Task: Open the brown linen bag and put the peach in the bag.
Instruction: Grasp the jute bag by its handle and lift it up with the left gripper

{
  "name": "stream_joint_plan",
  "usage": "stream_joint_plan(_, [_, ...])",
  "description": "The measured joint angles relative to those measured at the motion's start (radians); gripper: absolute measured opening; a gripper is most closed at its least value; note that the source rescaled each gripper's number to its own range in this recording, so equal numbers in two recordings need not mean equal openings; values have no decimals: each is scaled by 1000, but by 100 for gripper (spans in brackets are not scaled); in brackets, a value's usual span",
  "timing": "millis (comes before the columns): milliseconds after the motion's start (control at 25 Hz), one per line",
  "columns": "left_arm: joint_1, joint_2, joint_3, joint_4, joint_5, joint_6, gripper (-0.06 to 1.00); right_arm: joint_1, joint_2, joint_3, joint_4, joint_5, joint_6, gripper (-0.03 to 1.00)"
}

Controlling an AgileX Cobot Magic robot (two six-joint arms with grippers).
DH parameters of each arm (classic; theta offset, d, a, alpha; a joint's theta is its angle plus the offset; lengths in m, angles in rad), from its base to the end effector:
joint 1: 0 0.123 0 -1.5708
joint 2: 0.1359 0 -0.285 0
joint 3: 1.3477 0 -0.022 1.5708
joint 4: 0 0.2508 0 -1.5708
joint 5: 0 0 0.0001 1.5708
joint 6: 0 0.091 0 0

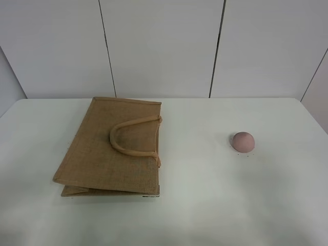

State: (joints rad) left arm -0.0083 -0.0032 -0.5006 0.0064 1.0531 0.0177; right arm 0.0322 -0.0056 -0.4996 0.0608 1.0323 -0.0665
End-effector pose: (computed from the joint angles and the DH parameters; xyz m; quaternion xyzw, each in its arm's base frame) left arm -0.0051 0.0005 0.2781 0.0109 0.8502 0.0057 0.5264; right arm -0.0047 0.0046 0.2796 -0.0425 0.8429 0.0212 0.5360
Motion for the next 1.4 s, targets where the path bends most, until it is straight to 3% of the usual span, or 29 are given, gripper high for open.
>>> stream_joint_plan(480, [0, 0, -6, 0, -1, 0, 100, 0, 0, 0, 0, 0, 0, 100])
stream_joint_plan(640, [0, 96, -84, -1, 1, 0, 100, 0, 0, 0, 0, 0, 0, 100])
stream_joint_plan(1040, [0, 842, -389, 0, -93, 0, 100, 0, 0, 0, 0, 0, 0, 100])
stream_joint_plan(1400, [0, 1531, -808, -6, -115, -2, 100, 0, 0, 0, 0, 0, 0, 100])
